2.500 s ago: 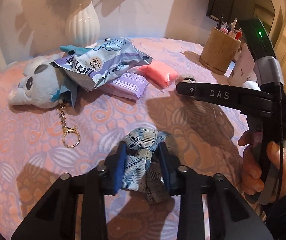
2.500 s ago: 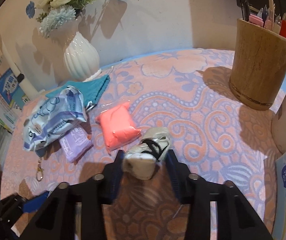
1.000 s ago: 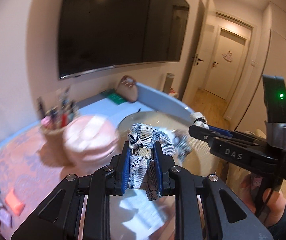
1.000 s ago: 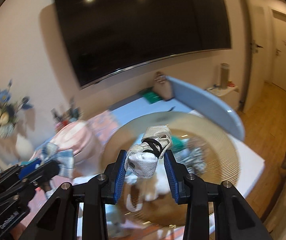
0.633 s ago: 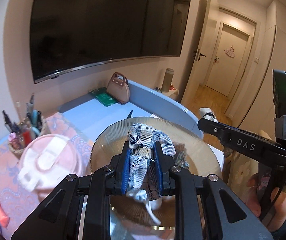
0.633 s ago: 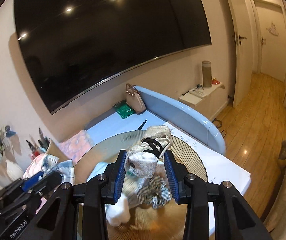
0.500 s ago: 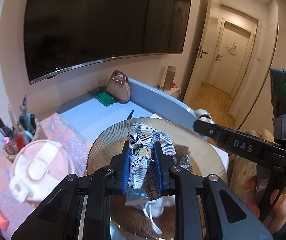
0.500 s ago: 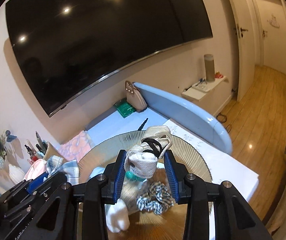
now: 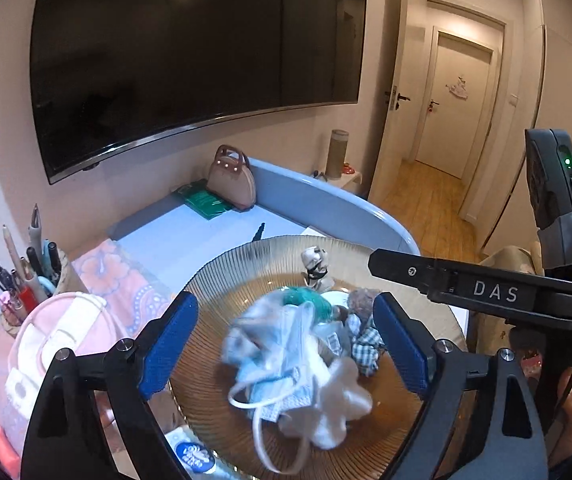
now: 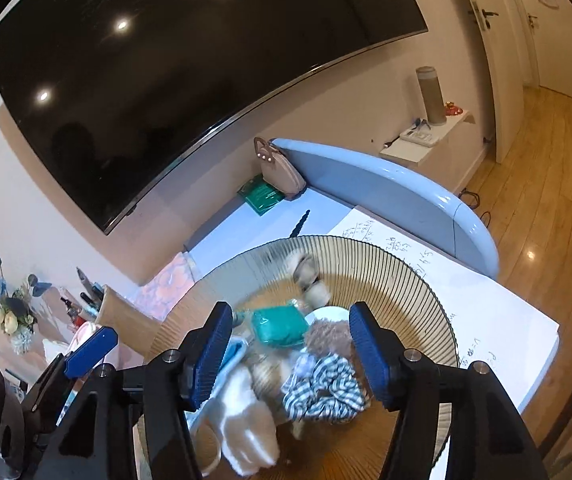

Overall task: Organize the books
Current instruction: 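Move both open grippers back over the pile on the bed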

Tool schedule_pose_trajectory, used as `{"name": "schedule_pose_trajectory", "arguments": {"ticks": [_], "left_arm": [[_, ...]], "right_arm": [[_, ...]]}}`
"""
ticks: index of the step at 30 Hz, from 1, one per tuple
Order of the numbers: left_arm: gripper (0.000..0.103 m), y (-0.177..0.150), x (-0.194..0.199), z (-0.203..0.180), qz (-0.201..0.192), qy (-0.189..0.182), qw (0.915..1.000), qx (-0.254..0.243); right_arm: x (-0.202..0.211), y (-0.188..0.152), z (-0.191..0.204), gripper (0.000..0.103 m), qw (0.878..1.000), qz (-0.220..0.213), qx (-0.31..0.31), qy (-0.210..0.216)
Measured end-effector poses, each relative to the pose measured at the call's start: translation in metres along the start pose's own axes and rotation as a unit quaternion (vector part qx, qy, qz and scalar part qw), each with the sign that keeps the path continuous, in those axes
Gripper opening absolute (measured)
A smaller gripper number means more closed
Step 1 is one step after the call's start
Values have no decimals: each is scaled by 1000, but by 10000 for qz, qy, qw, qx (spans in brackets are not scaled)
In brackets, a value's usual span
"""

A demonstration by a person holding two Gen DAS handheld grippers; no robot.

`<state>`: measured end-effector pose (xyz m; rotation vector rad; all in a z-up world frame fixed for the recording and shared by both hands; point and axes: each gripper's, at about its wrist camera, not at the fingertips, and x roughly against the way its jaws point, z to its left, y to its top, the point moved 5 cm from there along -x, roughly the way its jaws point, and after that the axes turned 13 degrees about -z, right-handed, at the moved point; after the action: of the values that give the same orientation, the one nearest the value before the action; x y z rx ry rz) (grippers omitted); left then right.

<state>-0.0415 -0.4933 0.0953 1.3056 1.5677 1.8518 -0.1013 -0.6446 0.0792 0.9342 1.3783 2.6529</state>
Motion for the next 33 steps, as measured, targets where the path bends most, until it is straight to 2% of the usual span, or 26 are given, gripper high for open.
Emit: {"name": "schedule_pose_trajectory", "arguments": {"ticks": [7,18,21,24,28,30,33], "left_arm": [[88,0,29,8,-99,-99,9998,151],[89,-5,90,42,-280,73,9986,451],[89,-18,113,60,-306,197,9975,604],[89,-42,134,83,-224,484,9955,789],[89,-77,176,124,-89,1090,9907,810],[89,-95,200,150,-52,1451,9850,929],[89,-121,235,196,-3,1920,9710,1426]], "right_arm": [[14,-10,27,60,9995,23,307,70],[35,-30,78,61,9971,76,727,210],[41,-37,95,61,9958,62,870,290],[45,-49,116,61,9936,83,1044,424],[44,-73,155,61,9879,268,1320,766],[42,-94,188,61,9807,415,1617,1023],[36,-127,235,61,9690,687,1910,1410]]}}
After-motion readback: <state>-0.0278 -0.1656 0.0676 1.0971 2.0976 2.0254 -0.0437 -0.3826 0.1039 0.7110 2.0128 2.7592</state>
